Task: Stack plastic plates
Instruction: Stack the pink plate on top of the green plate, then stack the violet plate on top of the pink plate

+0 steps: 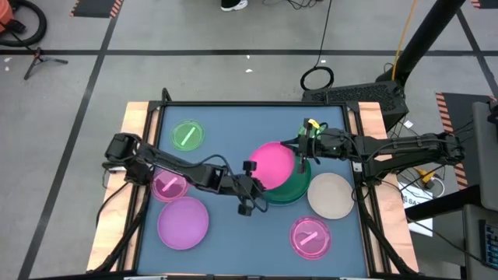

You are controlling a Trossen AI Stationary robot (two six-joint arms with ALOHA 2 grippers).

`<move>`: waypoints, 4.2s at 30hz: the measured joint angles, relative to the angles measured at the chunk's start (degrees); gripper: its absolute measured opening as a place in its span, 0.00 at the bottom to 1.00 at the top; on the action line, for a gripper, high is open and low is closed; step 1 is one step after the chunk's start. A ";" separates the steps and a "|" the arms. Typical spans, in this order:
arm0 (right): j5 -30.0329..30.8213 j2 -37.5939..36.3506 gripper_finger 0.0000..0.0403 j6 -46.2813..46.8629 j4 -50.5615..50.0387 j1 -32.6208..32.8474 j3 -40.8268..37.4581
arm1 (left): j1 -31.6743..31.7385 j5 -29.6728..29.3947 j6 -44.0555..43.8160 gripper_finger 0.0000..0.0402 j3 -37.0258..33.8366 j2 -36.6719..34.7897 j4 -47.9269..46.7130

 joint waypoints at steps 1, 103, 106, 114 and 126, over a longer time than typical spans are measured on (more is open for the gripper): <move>0.00 0.00 0.02 -0.01 -0.15 -0.01 0.00 | 0.02 0.00 0.00 0.06 0.03 0.19 0.02; -13.60 4.70 0.02 8.55 -11.84 -4.31 0.02 | 0.55 0.90 -4.81 0.27 0.05 -0.03 -0.10; -13.72 8.56 0.02 8.46 -11.53 -5.78 0.02 | 0.55 0.90 -4.73 0.27 0.05 -0.03 0.27; -6.75 14.71 0.02 2.63 -10.28 -9.59 0.02 | 0.55 0.90 -4.88 0.27 0.05 -0.03 -4.25; -2.97 10.21 0.02 5.78 -11.74 -10.99 0.02 | 0.83 0.87 -12.33 0.27 2.15 -0.71 -31.67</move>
